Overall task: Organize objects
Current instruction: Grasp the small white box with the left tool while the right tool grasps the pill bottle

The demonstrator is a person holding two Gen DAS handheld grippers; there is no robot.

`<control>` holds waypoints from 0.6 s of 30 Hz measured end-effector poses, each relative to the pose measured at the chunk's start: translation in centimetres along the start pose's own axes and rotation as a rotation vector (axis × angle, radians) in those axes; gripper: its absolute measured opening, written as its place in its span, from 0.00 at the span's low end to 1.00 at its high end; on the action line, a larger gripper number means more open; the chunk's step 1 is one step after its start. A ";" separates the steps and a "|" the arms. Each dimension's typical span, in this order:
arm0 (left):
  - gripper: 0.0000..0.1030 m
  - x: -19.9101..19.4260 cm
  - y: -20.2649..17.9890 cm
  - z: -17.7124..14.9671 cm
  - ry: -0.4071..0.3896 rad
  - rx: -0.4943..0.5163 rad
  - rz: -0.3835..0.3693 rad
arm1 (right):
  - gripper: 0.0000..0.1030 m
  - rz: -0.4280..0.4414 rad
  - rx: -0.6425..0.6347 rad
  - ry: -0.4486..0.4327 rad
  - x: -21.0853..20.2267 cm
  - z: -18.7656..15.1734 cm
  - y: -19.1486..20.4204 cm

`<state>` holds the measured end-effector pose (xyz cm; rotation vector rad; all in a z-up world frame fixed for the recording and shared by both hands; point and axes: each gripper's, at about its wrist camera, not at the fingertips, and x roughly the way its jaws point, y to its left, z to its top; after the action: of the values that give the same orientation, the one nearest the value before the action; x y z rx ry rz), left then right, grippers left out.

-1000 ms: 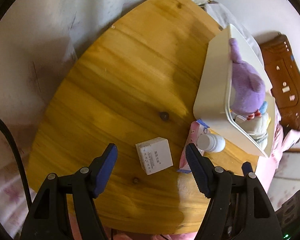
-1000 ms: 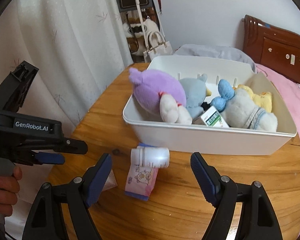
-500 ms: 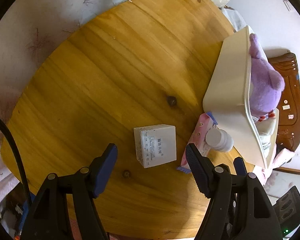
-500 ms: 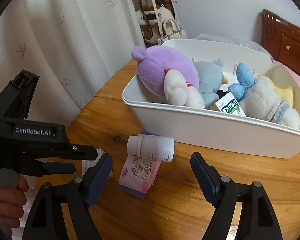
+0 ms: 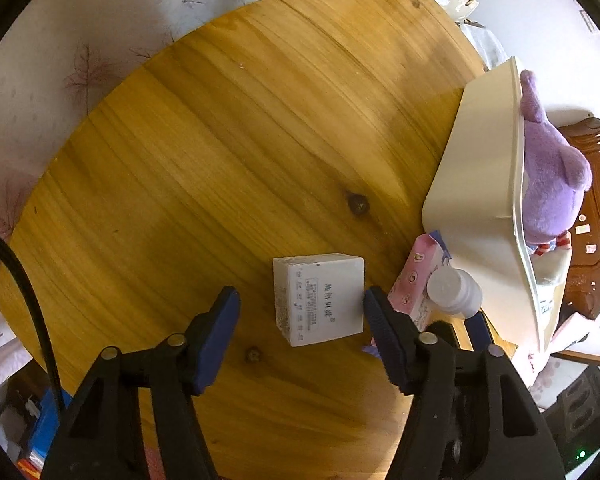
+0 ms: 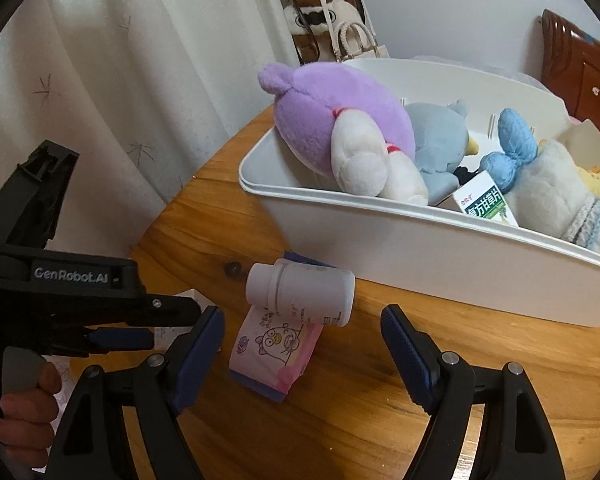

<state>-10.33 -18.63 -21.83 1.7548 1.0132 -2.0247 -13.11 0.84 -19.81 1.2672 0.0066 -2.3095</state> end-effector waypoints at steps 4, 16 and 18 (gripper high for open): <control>0.48 0.1 0.2 0.1 0.003 0.003 0.005 | 0.73 0.004 -0.002 0.016 0.8 0.2 0.0; 0.46 -0.4 0.3 0.2 -0.015 0.045 0.033 | 0.67 -0.007 -0.002 0.029 1.8 0.3 0.3; 0.46 -0.5 0.2 0.1 -0.019 0.061 0.047 | 0.62 -0.009 0.000 0.031 1.9 0.4 0.4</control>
<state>-10.21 -18.98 -21.46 1.7687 0.9050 -2.0605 -14.07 -0.40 -20.98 1.3056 0.0230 -2.2970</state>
